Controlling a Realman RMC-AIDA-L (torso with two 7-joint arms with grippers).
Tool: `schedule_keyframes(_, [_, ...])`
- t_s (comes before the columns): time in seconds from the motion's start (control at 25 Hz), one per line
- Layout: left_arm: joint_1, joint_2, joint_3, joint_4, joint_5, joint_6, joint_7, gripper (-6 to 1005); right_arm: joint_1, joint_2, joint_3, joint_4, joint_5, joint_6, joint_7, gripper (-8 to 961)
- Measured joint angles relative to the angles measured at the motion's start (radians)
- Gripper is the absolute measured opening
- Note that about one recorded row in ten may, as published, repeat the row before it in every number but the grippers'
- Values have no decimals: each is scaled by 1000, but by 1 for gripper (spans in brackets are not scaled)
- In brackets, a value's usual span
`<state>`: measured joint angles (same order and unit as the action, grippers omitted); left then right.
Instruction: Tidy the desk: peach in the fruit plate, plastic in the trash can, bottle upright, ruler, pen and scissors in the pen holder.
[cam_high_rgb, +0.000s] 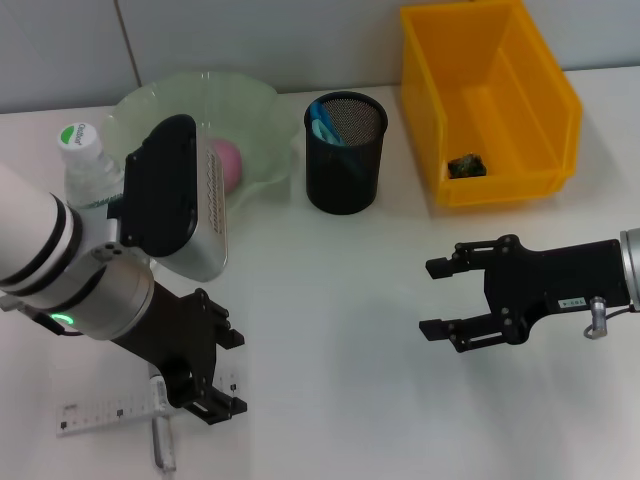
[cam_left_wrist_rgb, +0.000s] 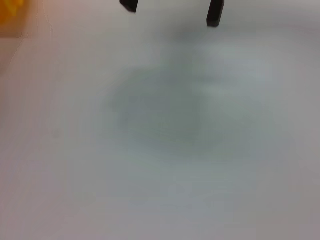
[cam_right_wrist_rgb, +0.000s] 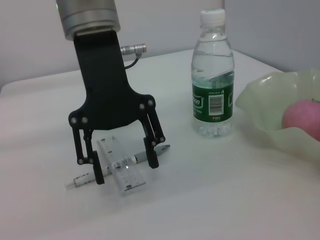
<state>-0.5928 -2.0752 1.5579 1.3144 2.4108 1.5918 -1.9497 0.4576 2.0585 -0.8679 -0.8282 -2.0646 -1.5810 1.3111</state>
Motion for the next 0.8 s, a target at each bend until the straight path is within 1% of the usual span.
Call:
schedule_keyframes(0.12, [8,0,23,-17,6,-31,0,721,1,-2,-1,0,0,4,0,774])
schedule_keyframes(0.32, [22,0,35,-13,7,-47,0,717,1,-4,-2,0,0,21,3,774])
schedule_keyframes(0.36, [37,0,50,-7,9,-72,1,716,1,-4,-2,0,0,23,3,774])
schedule_keyframes(0.52, [48,1,71,-2,23,-97,0,712,4,-5,-2,0,0,25,3,774])
schedule_keyframes(0.8, [55,1,80,3,25,-106,1,705,6,-4,0,0,-1,34,3,775])
